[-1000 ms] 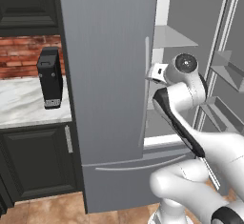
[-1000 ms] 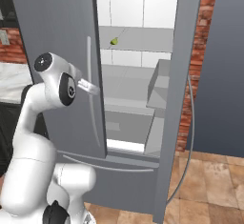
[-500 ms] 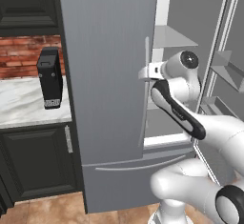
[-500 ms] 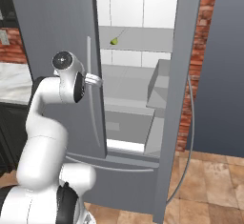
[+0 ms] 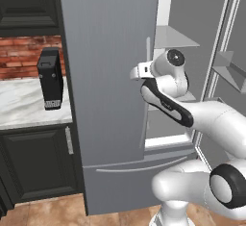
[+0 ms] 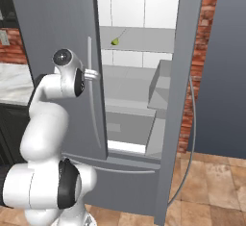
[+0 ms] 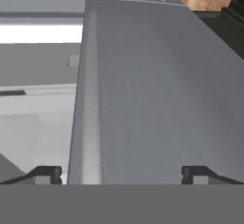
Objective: There is a bowl on the dining counter. Grab a lemon wedge from the fridge and place it in the bowl. Then get the liquor bottle and glass cup from the cabinet and place them next to the bowl.
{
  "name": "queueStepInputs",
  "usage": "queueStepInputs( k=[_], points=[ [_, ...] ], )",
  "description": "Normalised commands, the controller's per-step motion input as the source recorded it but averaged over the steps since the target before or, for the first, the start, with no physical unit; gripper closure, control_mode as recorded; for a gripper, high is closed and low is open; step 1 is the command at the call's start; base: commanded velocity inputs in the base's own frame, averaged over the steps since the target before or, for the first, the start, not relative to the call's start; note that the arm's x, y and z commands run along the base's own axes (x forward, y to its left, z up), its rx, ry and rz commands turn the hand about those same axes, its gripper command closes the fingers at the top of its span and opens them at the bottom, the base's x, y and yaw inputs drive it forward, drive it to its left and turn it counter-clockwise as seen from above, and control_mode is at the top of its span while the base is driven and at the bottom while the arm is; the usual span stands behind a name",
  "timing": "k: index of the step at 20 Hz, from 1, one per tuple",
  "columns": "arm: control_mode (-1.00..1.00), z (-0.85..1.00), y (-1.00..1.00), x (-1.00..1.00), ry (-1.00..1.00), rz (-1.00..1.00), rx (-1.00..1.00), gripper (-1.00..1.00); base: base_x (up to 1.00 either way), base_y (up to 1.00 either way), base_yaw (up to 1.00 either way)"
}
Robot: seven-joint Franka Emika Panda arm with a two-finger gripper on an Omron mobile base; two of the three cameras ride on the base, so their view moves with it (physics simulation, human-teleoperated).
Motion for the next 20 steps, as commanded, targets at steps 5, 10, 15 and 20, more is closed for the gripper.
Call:
queueStepInputs(
  k=[5,10,15,20],
  points=[
    [-1.00,-0.10,0.00,0.26,-0.06,0.00,-0.04,-1.00,0.00,0.00,0.00],
    [-1.00,-0.15,0.00,0.40,-0.04,0.00,-0.01,-1.00,0.00,0.00,0.00],
    [-1.00,-0.14,-0.02,0.45,0.00,0.00,0.00,-1.00,0.00,0.00,0.00],
    [-1.00,-0.04,-0.03,0.37,0.00,0.00,0.00,1.00,0.00,0.00,0.00]
  ],
)
